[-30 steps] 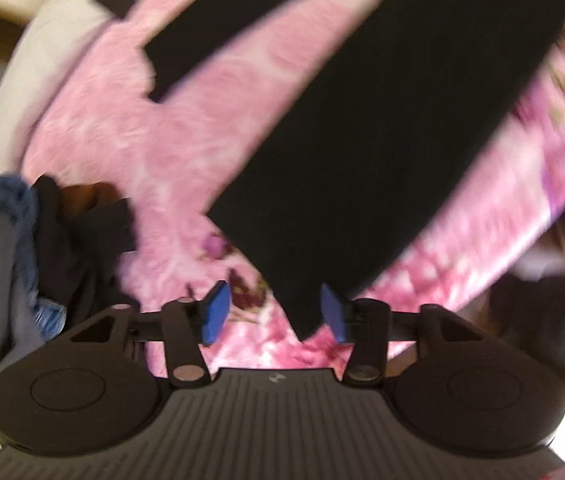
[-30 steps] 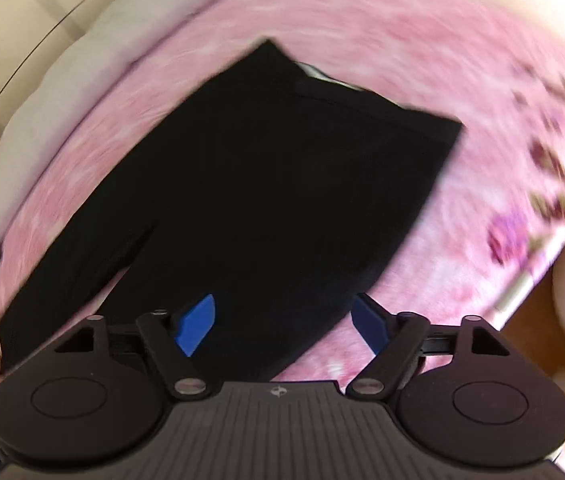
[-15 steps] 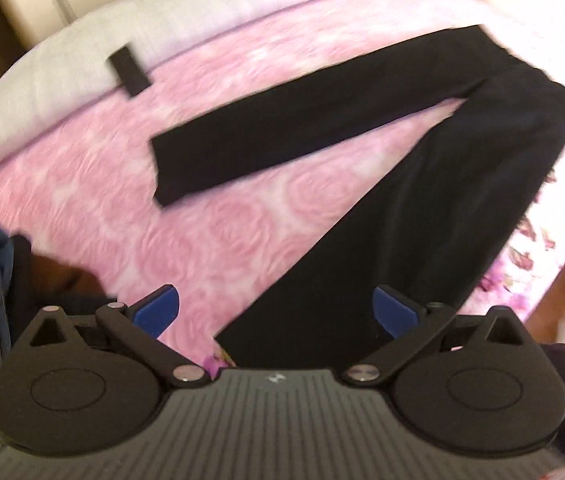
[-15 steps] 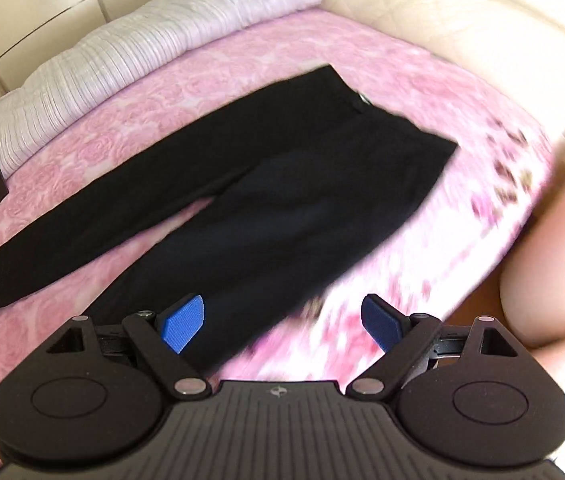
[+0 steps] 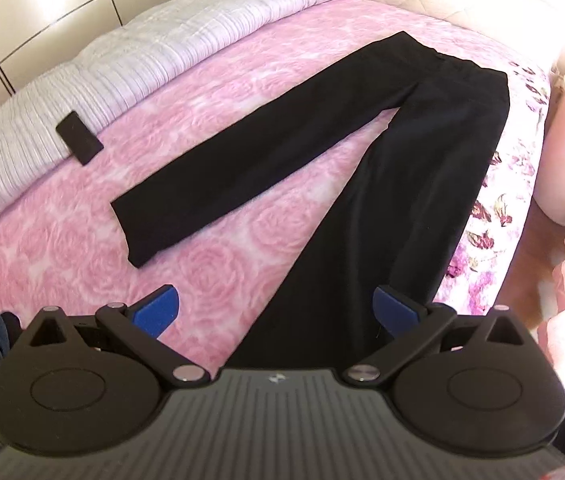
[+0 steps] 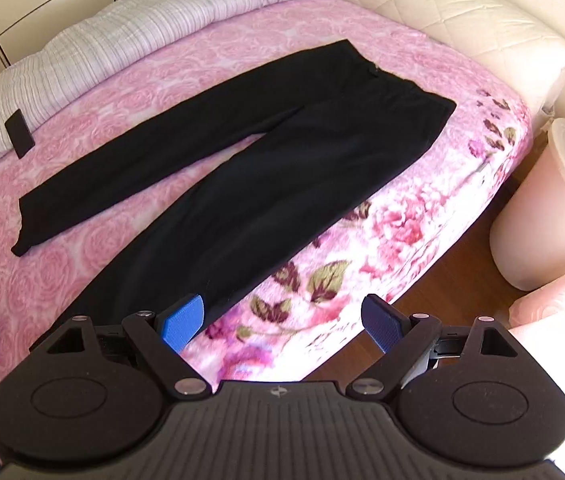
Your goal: Fold clothes
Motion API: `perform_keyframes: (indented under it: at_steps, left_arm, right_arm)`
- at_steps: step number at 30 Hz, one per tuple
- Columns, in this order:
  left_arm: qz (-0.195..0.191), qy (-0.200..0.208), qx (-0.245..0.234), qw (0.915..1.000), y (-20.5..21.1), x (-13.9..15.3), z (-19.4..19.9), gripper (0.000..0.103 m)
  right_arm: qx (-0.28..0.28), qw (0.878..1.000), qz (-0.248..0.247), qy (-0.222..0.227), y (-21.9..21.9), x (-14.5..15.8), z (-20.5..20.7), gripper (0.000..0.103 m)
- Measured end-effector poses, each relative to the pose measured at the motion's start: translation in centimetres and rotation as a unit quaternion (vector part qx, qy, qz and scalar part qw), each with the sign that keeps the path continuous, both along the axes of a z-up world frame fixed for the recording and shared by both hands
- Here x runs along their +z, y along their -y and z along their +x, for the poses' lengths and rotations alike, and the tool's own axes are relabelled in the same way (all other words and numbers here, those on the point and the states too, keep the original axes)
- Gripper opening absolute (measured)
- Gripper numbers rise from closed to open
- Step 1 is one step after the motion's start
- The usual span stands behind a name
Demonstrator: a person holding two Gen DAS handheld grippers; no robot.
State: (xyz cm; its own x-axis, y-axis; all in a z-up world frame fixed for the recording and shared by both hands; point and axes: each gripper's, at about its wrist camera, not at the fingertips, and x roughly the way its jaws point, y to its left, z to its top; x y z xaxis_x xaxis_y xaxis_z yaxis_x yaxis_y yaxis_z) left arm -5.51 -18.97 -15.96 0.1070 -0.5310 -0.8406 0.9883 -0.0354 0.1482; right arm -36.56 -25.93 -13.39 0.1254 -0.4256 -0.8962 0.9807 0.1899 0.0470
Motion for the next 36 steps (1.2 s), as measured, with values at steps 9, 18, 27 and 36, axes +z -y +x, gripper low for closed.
perform_keyframes:
  at_steps: [9, 18, 27, 36]
  left_arm:
    - [0.02, 0.04, 0.001, 0.999, -0.6, 0.6, 0.3, 0.102]
    - [0.008, 0.03, -0.033, 0.999, -2.6, 1.0, 3.5, 0.102]
    - [-0.016, 0.023, -0.123, 0.992, -6.0, 1.5, 9.2, 0.102]
    - [-0.013, 0.003, -0.111, 0.9938, -8.2, 1.2, 13.5, 0.102]
  right_arm:
    - [0.05, 0.999, 0.005, -0.009, -1.1, -2.8, 2.7, 0.088]
    - [0.034, 0.999, 0.014, -0.008, -5.8, -3.6, 6.1, 0.088]
    - [-0.033, 0.999, -0.004, -0.012, -14.3, -2.8, 12.5, 0.088]
    - [0.002, 1.0, -0.006, -0.012, -17.7, -2.5, 18.1, 0.088]
